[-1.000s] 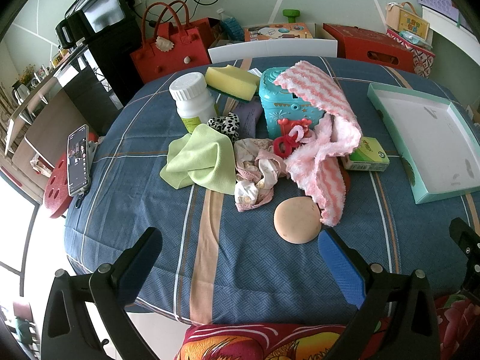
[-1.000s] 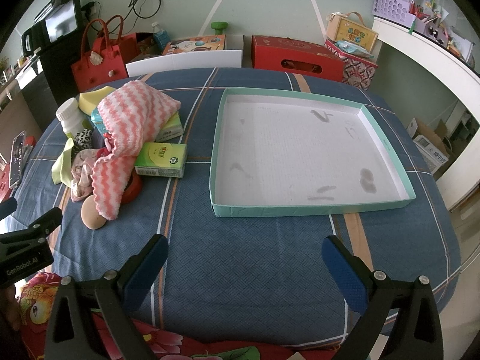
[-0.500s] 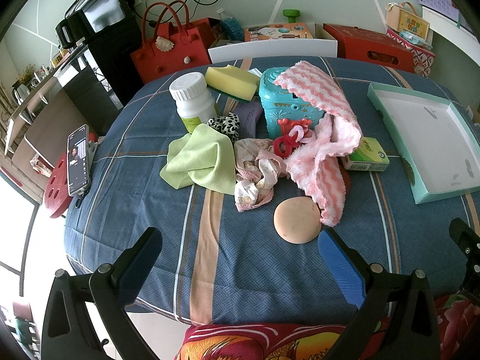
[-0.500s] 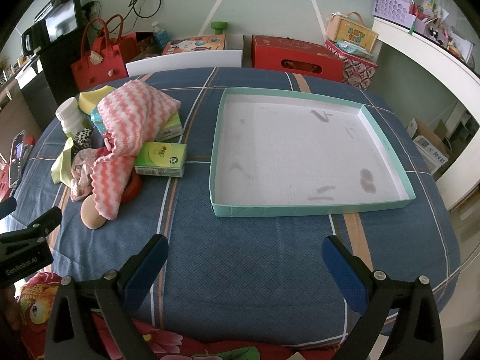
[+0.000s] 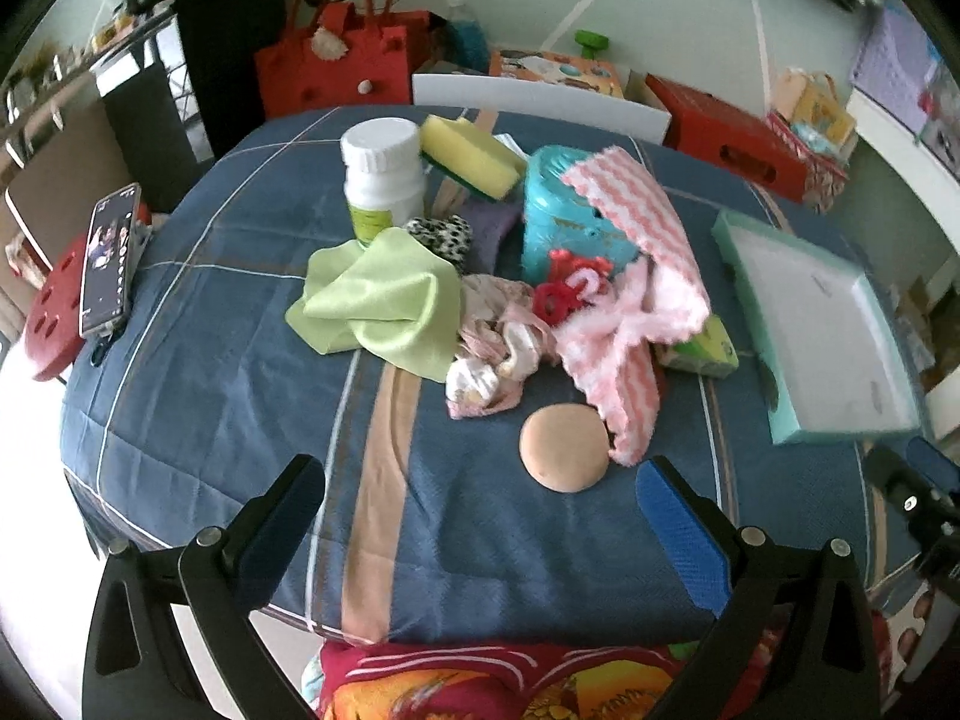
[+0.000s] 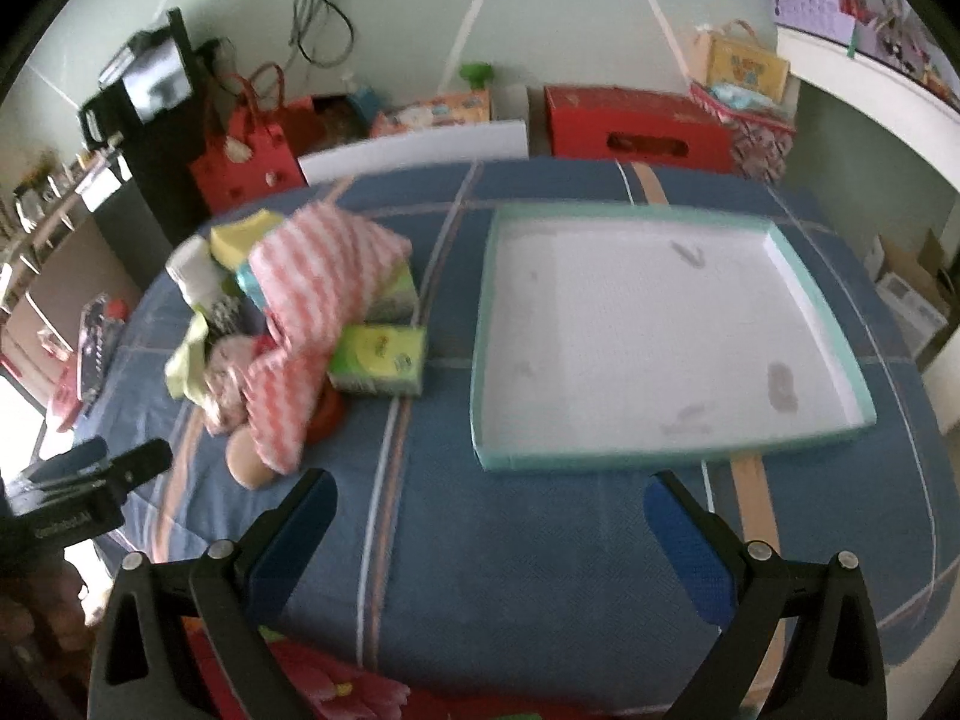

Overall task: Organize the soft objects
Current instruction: 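Reach the right gripper to the pink zigzag towel while the left gripper approaches the green cloth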

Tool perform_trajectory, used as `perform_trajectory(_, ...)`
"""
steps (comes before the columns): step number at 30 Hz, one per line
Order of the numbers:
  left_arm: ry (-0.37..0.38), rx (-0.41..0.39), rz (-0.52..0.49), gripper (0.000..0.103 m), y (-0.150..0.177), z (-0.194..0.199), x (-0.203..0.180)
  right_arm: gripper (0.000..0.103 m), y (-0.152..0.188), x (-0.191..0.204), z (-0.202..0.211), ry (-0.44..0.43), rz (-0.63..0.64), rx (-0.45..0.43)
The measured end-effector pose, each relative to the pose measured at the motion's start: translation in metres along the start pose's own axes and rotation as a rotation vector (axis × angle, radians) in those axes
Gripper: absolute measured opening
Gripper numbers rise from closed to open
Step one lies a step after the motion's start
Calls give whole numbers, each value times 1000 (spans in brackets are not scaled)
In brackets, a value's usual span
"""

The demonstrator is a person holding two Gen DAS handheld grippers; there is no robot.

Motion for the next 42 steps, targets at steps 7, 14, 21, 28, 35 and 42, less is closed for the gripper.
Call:
perform_trajectory(7,2,-35,56,103,-16,8,27,103,-32,10,12,-117,20,-63)
perform_trajectory(14,-2,-17,76,103,-37,4,60,103,-63,40,8,-155,124,-65)
perform_trajectory(21,77,8,160,103,-49,-16,88,103,-83,75,-14,-222,153,-24)
perform_trajectory(28,170,37,117,103,-60,-40,83,103,-87,105,-55,-212,199,42)
perform_trajectory(35,167,36,57,103,-64,-64,77,103,-80,114,-90,-150,221,63)
perform_trajectory(42,89,8,22,103,-69,-73,76,103,-69,112,-107,-50,218,65)
Point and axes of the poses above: each gripper's, at about its wrist camera, not at the fingertips, and z roughly against the way its jaws point, x to its left, y to its underside, the point moved 3 cm from there along -z, roughly the way its jaws point
